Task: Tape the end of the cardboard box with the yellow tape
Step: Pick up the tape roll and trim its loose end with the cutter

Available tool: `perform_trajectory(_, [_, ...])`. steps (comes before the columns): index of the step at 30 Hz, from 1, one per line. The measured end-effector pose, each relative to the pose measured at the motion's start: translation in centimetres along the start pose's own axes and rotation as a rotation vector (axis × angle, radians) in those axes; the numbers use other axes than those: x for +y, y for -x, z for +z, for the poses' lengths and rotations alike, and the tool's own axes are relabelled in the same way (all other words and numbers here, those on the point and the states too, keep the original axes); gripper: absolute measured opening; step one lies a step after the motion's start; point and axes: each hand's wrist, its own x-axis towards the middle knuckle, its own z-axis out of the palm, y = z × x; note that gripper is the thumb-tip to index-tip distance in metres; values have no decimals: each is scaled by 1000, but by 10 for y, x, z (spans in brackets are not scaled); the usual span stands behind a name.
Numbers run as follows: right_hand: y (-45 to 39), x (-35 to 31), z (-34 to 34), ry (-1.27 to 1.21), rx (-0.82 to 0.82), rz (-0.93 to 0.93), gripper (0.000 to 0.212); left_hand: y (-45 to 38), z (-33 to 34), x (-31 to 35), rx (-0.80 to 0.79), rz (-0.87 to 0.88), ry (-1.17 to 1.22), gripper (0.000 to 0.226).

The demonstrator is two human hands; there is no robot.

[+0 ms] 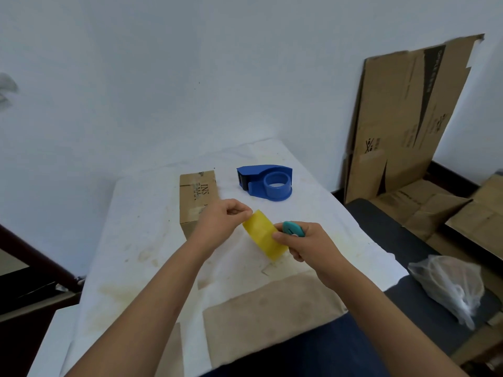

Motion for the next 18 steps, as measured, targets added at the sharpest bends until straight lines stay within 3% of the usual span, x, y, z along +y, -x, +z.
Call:
perform_trajectory(7, [-6,-7,-3,170,1,-28,31,7,4,4,-26,77,-115,15])
perform_trajectory(13, [-19,-13,11,295,70,-65,40,11,7,17,-117,186,-380,21])
perform_trajectory(18, [-15,-11,11,302,83,-135,32,16,-2,20,-143,319,-468,12])
